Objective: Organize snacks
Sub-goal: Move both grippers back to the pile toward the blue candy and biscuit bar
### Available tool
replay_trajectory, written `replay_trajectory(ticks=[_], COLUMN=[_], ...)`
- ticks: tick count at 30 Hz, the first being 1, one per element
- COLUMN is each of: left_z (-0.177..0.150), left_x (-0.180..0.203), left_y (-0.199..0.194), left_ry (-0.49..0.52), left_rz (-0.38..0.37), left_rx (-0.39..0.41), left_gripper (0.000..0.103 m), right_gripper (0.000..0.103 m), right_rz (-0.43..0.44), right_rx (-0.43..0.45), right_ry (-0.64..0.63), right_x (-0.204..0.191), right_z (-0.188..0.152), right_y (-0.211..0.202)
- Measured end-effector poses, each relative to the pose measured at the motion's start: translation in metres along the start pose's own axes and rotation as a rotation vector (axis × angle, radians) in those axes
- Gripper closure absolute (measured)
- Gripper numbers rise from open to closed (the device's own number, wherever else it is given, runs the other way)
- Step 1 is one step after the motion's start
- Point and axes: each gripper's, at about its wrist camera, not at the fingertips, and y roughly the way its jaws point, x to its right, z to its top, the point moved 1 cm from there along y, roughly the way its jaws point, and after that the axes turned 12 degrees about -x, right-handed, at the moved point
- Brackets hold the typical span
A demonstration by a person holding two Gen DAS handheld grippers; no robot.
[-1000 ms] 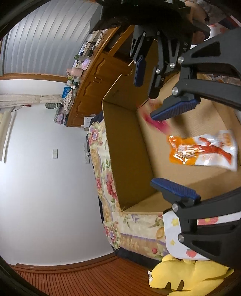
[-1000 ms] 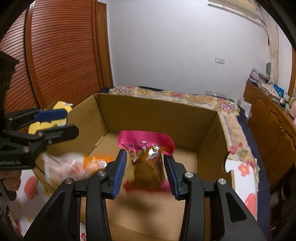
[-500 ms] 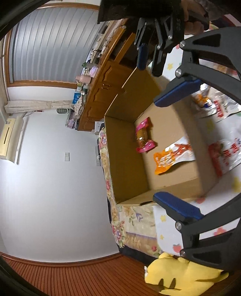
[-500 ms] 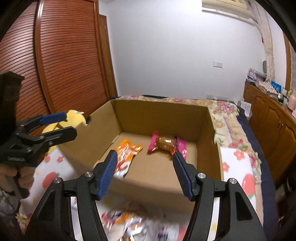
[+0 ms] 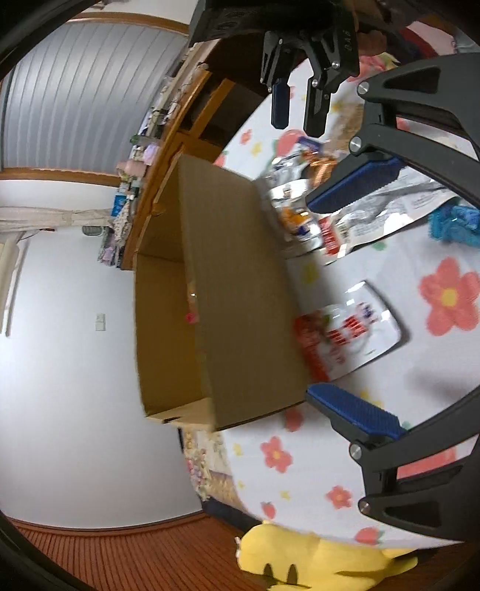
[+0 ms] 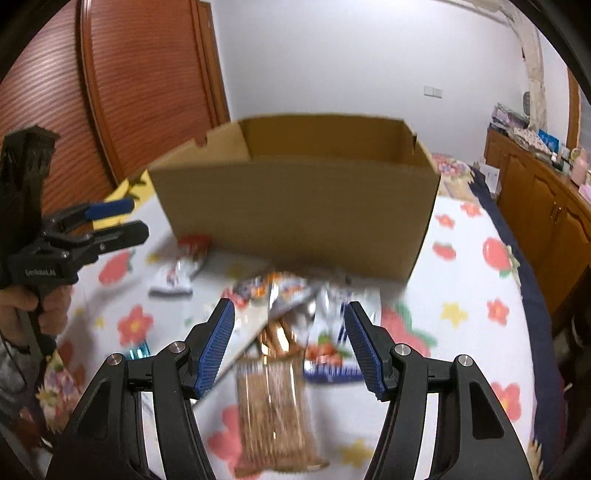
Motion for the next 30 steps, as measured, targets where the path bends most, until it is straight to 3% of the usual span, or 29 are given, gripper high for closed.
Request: replay_trajectory(ticks=[14,24,30], left_z=[-0.054,-0.081,-0.088], left_x=[0.016,0.010,0.016], left_y=[-0.004,-0.002,-0.002], left_ry=[0.014,-0.002,0.022], left_rz=[-0.029,-0.049,-0.070], left_rx=[-0.093,-0.166,-0.190], left_gripper=[0.010,0.011,0.022], right_gripper=[0.042,0.045,0.050], right_rz=[0.046,0.011,-0.012], right_rx=[-0.091,-0.087,-0.085], right_ry=[0.006,0.012,-0.001], right_x=[-0.011,-0.010,-0.011], right_z=[-0.048,-0.052,-0.050], right_y=[0.020,0.028,0.031])
